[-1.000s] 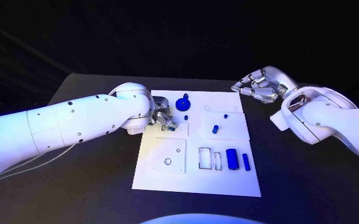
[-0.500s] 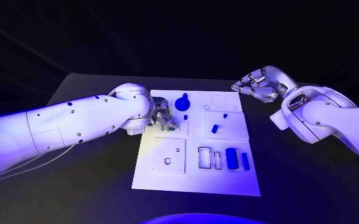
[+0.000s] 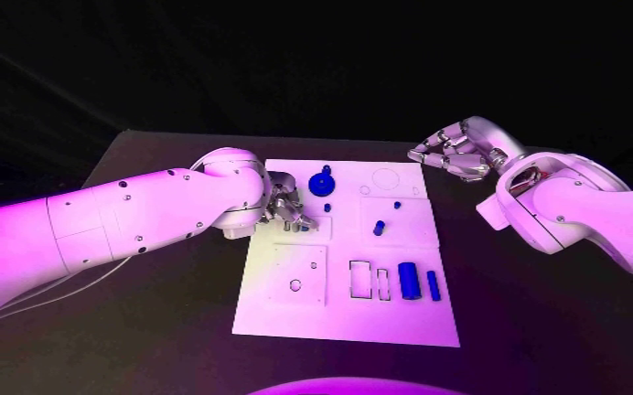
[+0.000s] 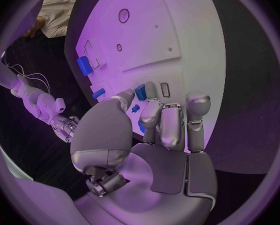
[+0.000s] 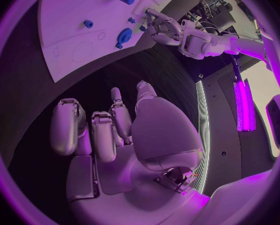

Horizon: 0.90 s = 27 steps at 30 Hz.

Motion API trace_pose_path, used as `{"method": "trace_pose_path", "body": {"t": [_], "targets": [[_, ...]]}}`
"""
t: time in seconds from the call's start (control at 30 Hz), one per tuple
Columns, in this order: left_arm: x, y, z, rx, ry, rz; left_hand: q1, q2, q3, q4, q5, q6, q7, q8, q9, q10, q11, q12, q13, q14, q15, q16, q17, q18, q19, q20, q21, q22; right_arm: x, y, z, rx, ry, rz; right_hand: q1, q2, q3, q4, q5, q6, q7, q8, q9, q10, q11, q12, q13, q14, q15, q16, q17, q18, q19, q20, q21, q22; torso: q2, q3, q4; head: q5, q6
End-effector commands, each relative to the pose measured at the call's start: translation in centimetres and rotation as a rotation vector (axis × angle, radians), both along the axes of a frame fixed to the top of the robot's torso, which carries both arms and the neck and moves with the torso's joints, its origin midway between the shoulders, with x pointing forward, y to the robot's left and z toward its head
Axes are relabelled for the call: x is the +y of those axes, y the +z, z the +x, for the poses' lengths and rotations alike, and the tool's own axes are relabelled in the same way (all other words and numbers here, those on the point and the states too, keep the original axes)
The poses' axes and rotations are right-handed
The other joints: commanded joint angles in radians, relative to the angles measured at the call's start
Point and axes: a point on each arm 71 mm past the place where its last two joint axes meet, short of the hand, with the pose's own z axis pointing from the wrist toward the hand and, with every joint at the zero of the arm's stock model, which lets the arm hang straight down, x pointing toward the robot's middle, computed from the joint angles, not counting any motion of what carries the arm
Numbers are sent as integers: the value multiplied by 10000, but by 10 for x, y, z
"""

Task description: Assemble the parts on the task board

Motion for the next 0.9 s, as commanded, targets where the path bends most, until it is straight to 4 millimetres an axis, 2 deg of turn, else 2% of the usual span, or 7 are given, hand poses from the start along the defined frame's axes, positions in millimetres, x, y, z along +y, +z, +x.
{"method": "trace_pose_path", "body": {"t": [0.03,0.23,0.47,0.57,0.67,0.77,0.9], "targets": [[0,2,-1,13,120,-218,-103,-8,-312,-4,-34,8,53,58,-46,-27,41,-10,-13,294,-44,57,8,-128,77,-11,13,-4,0,0,0,-65,45,-47,101,-86,-10,-64,-77,-77,3,43,14,11,-44,21,-10,818,-89,-62,1633,165,-25,-62,-34,584,-5,-13,-7,2,26],[6,12,-1,36,405,-659,87,64,-925,-6,-10,-182,99,82,-119,-253,73,-335,-386,281,-40,43,-6,-112,30,-29,-41,-91,-1,0,2,-80,-12,-55,99,-84,-21,-60,-96,-80,5,46,18,11,-43,21,-10,816,-89,-68,1623,166,-28,-62,-42,581,-13,-1,2,5,56],[16,33,8,-199,780,-1081,345,212,-1483,1,10,-419,163,143,-170,-543,127,-704,-833,260,-10,15,-38,-52,-171,-18,-237,-424,-2,0,3,-98,-39,-95,117,-94,-35,-71,-116,-88,7,48,24,8,-42,20,-13,815,-89,-71,1619,168,-32,-62,-53,575,-11,-2,7,24,117],[24,46,16,-345,974,-1193,673,310,-1766,-2,22,-624,243,132,-240,-951,190,-1342,-1569,244,42,-6,-63,-4,-355,16,-420,-720,-2,-1,3,-97,-46,-106,117,-94,-35,-71,-116,-88,7,48,24,8,-42,20,-13,815,-89,-71,1619,168,-32,-62,-53,575,1,-6,-8,47,151],[32,58,24,-488,1214,-1288,1011,396,-1982,1,29,-1266,523,-225,-495,-2023,439,-2871,-3176,169,221,-132,-219,46,-594,105,-655,-1096,-3,-1,4,-94,-62,-115,117,-93,-35,-70,-116,-88,7,48,24,9,-42,20,-12,815,-88,-72,1618,168,-30,-62,-50,578,7,-1,-3,51,156],[41,67,34,-673,1488,-1310,1231,498,-2183,3,31,-1663,754,-550,-807,-2469,641,-3383,-3748,162,391,-123,-212,50,-613,239,-691,-1129,-3,-1,4,-92,-78,-122,118,-91,-36,-69,-118,-88,7,49,25,11,-42,23,-9,814,-88,-73,1616,165,-24,-62,-39,586,3,5,3,87,162],[48,72,45,-856,1653,-1017,1381,614,-2286,1,36,-1704,817,-634,-976,-2608,702,-3462,-3860,159,449,-116,-212,67,-627,310,-713,-1162,-3,-1,4,-87,-78,-124,118,-88,-38,-68,-117,-89,7,50,26,14,-42,26,-6,816,-88,-68,1625,165,-25,-62,-42,585,8,3,13,103,181]]}}
